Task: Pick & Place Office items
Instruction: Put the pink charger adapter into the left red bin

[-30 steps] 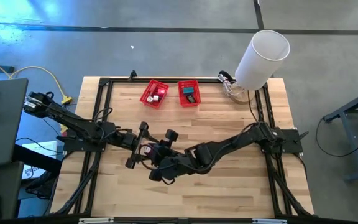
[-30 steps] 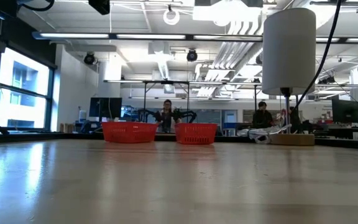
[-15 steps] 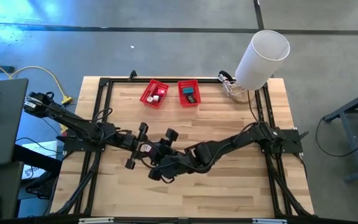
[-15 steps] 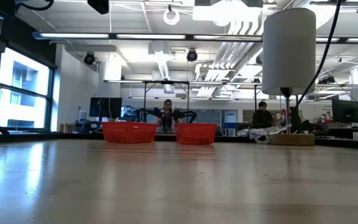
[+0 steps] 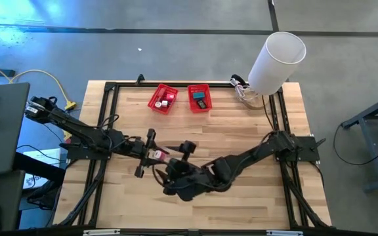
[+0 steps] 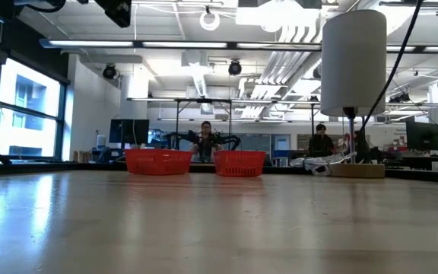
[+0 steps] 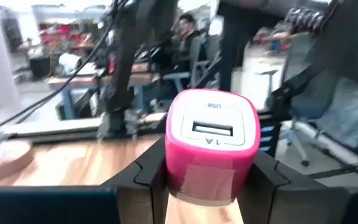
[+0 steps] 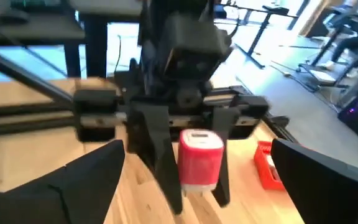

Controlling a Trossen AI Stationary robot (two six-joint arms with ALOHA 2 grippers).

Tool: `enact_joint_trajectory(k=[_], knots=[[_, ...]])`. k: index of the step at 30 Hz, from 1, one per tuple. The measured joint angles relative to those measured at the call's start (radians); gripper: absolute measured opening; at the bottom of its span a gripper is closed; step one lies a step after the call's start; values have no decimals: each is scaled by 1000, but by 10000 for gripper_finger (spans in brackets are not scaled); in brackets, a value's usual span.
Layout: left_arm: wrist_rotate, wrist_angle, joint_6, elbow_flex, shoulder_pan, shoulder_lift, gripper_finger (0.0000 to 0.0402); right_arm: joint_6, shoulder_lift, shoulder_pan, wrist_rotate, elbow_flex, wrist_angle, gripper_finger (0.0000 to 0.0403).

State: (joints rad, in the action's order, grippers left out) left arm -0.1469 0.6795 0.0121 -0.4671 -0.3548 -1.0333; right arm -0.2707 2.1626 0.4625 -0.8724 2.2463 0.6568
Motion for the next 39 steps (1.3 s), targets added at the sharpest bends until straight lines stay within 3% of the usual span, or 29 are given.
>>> enact_joint_trajectory(k=[5,9,14,19,23,29,39], knots=[[-126,-165,-16,-27,7,21,126,-141,-32,59,-118,0,170,384],[-177,-396,-83,-116,59,29,126,-322,-55,100,-182,0,348,380],[-242,-770,-169,-273,212,13,126,-521,-55,133,-232,0,542,382],[-181,-951,-233,-353,438,8,126,-705,-55,147,-228,0,710,377],[-92,-1021,-249,-356,655,-3,126,-801,-55,146,-228,0,801,377],[72,-991,-250,-357,915,-115,126,-804,-55,145,-229,0,831,377],[133,-855,-245,-356,1004,-397,126,-799,-54,120,-229,0,850,377]])
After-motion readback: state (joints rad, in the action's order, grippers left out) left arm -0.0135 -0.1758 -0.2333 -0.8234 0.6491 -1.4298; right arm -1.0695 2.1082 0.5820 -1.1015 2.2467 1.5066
